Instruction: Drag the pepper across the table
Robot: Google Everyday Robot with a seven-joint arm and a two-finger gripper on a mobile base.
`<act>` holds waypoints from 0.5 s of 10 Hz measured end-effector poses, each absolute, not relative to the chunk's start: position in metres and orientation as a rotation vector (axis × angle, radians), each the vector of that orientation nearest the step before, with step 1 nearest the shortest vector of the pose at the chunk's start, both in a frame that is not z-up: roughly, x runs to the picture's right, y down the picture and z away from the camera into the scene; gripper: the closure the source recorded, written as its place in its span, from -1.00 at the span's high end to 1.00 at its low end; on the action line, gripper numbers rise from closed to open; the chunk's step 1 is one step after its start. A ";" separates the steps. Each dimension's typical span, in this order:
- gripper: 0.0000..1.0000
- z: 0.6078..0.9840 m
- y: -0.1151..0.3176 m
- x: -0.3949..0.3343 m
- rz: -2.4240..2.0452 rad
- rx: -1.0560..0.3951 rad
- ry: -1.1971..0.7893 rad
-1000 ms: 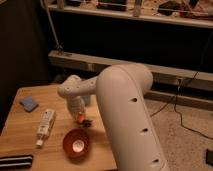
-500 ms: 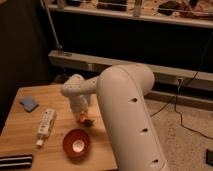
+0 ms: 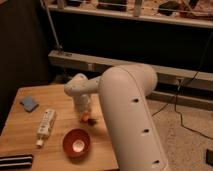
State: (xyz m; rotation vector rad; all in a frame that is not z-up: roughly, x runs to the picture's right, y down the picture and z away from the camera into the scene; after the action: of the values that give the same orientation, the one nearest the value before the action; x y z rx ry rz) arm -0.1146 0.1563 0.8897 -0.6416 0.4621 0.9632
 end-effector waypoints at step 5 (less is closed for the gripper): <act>-0.12 0.890 0.154 -0.103 0.972 -0.631 0.487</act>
State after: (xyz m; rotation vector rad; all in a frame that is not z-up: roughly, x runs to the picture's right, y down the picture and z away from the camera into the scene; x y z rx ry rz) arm -0.1030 0.1540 0.8905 -0.6309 0.4867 0.9723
